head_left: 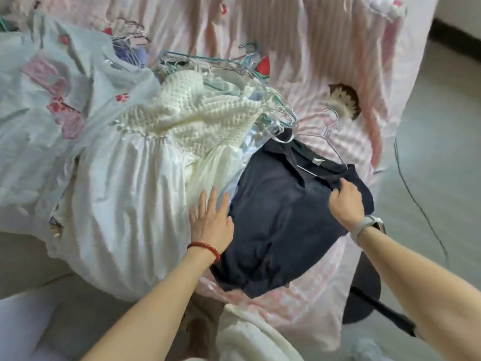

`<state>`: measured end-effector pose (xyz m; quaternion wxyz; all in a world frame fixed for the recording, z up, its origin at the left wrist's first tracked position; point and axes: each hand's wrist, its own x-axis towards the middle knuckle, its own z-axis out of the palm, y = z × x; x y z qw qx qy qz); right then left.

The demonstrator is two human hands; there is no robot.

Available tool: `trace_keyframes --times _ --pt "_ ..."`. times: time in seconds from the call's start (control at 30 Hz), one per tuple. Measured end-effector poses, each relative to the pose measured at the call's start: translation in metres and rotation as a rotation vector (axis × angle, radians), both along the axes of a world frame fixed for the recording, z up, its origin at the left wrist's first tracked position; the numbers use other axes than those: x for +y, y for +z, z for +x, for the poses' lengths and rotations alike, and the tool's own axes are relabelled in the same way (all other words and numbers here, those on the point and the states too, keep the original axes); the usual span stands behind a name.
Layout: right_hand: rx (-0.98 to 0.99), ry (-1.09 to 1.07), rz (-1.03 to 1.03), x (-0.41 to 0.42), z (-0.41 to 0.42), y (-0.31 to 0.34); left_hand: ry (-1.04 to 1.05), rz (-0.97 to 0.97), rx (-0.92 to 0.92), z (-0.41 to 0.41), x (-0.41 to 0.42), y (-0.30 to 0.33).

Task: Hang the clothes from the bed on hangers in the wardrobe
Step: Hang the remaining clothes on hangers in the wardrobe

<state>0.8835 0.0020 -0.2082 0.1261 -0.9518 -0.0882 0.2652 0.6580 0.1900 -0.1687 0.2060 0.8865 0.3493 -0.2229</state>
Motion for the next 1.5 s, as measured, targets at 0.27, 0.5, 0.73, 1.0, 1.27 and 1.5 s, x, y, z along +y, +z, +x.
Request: trace_keyframes --times 0.27,0.5,0.73,1.0,1.27,1.5 --pt "0.054 -0.03 0.031 -0.015 0.078 -0.047 -0.041 -0.078 0.178 0.017 0.001 -0.043" --pt "0.121 -0.052 -0.024 -0.015 0.089 -0.065 -0.033 -0.073 0.213 0.02 0.0 -0.04" --pt "0.162 -0.089 0.222 -0.043 0.051 -0.048 -0.017 -0.073 0.22 0.026 -0.004 -0.034" --pt "-0.355 -0.245 0.108 -0.083 -0.023 0.023 -0.115 -0.038 -0.157 0.079 -0.018 0.009" --pt "-0.589 -0.103 0.287 -0.101 -0.016 0.052 -0.41 0.028 -0.121 0.125 -0.031 0.041" --pt "-0.561 0.017 0.45 -0.05 -0.019 0.061 -0.143 0.004 -0.377 0.067 -0.012 0.081"
